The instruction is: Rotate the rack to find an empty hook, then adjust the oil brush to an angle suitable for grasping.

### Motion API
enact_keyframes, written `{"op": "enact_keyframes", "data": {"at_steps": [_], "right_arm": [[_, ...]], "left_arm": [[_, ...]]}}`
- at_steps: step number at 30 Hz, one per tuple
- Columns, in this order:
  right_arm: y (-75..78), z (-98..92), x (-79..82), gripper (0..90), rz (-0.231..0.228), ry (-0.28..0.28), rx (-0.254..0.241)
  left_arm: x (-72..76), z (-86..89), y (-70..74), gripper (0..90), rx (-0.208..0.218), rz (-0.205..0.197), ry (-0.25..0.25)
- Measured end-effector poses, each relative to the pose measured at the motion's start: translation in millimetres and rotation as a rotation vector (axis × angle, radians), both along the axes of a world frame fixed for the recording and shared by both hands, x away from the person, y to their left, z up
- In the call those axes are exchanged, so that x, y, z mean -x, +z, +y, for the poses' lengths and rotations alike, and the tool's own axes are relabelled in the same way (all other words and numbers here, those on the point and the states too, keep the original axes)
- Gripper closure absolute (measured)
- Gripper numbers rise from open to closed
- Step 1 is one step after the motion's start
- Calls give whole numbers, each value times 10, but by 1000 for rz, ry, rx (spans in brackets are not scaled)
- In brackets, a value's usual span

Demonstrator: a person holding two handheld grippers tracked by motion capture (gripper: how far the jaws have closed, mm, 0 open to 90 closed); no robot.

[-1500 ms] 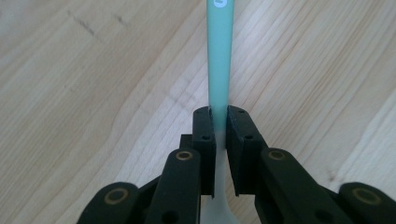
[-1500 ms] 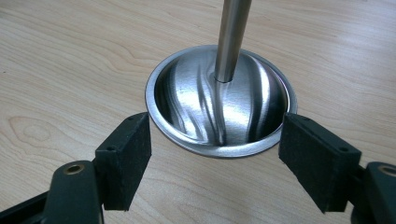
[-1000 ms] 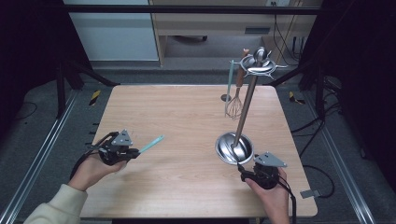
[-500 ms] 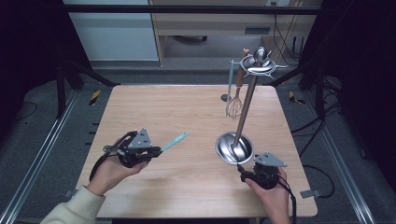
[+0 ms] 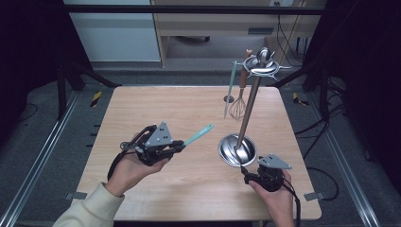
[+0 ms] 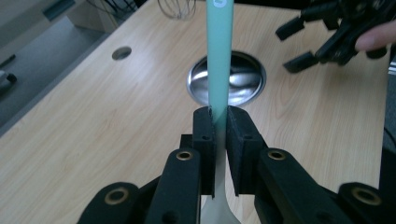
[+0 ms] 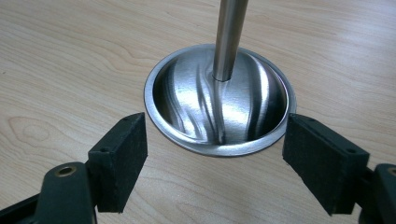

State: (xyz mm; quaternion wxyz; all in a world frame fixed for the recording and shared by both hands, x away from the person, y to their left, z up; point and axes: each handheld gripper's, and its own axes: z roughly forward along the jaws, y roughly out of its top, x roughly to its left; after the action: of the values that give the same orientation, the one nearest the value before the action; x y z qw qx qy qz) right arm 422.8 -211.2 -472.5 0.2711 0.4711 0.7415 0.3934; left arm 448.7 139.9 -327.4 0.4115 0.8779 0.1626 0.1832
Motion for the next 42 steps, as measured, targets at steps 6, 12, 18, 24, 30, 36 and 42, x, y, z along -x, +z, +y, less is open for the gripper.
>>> {"op": "enact_keyframes", "data": {"at_steps": [6,12,18,24,30,36,42], "right_arm": [[5,-9,0,223,-2,-1,-5],[13,-15,2,223,-6,-1,-6],[19,-24,2,223,-11,3,-9],[23,-23,-1,223,-14,5,-7],[29,-26,2,223,-15,5,-10],[38,-19,24,223,-18,9,-13],[35,-31,5,223,-17,8,-13]], "left_arm": [[5,-121,156,825,54,-23,-3],[17,-204,267,825,99,-50,-8],[37,-283,361,825,142,-67,-6],[58,-350,449,825,178,-80,-15],[96,-402,585,825,215,-101,5],[124,-449,691,825,281,-139,23],[104,-474,767,825,322,-141,33]]}}
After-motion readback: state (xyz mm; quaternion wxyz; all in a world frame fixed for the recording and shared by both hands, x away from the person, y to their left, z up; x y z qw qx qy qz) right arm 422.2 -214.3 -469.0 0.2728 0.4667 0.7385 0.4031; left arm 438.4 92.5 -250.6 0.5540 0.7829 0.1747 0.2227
